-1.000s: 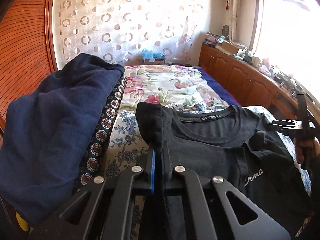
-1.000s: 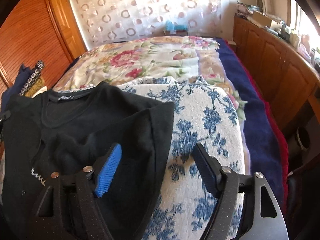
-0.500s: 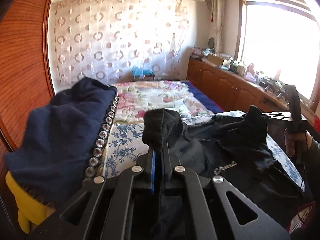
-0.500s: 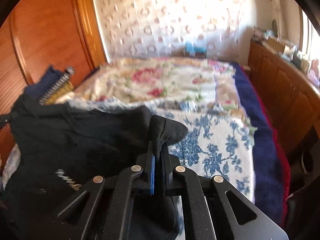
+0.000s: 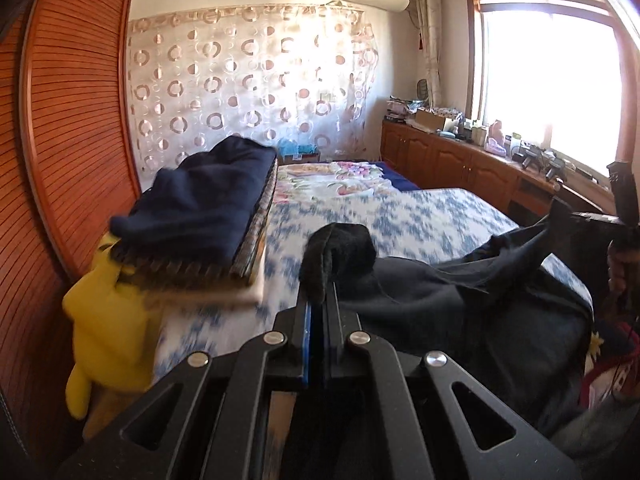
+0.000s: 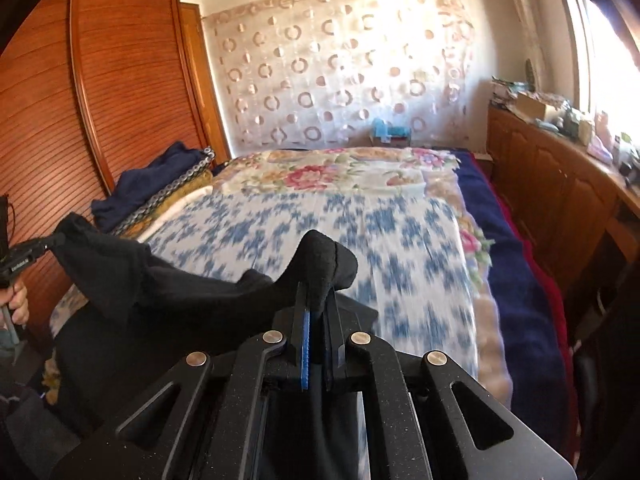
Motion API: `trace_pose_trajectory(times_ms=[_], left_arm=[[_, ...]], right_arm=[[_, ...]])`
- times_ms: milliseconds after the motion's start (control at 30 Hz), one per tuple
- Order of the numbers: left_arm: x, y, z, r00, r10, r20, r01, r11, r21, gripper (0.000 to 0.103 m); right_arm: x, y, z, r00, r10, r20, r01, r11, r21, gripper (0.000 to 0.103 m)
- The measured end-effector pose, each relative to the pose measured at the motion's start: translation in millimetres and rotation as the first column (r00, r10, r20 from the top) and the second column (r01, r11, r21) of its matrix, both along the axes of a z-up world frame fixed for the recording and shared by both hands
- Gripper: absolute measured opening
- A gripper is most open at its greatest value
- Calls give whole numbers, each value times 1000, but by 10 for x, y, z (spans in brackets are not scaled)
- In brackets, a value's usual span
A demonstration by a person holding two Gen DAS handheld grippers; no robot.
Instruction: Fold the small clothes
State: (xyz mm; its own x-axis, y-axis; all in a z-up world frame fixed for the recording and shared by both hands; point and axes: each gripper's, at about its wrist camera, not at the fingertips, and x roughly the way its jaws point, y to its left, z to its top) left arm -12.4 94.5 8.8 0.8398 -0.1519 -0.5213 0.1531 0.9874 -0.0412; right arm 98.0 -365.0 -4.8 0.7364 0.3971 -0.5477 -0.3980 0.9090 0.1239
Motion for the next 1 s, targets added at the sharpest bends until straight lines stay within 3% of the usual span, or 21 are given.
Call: trace_pose_trajectory(times_ms=[133, 267, 433, 533, 567, 667, 867, 1000], left_arm=[[-242, 60, -63, 999, 4, -51, -6, 1000, -26, 1], [-352, -7, -196, 996, -15, -84, 16, 1000, 8, 4], [-367, 31, -339, 993, 15, -116, -15, 1000, 4, 21], [-376, 99, -339, 992, 24, -124, -23, 1000, 2, 30], [-369, 108, -322, 992, 21, -124, -22, 1000, 0, 34], [-326, 75, -281, 993, 8, -121, -5, 1000, 25, 38], [-137, 5, -198, 994, -20, -107, 24, 999, 36, 40], [169, 54, -198, 990, -32, -141, 32, 999, -1, 40]], right_arm=[[-428, -85, 43, 999, -5, -35, 5, 1000, 7, 2], [-680, -30, -43, 997, 24, -75, -29, 997, -69, 2], [-659, 9, -383, 985, 9, -170, -30, 992, -120, 3], [-679, -50, -432, 984, -14, -176, -10, 991, -135, 10], [-672, -63, -410, 986, -22, -168, 0, 991, -135, 17], [-660, -99, -291, 992, -46, -120, 29, 990, -141, 58], [-483, -36, -92, 998, -47, -42, 40, 987, -157, 64], [-196, 25, -147, 998, -32, -59, 22, 987, -162, 67]])
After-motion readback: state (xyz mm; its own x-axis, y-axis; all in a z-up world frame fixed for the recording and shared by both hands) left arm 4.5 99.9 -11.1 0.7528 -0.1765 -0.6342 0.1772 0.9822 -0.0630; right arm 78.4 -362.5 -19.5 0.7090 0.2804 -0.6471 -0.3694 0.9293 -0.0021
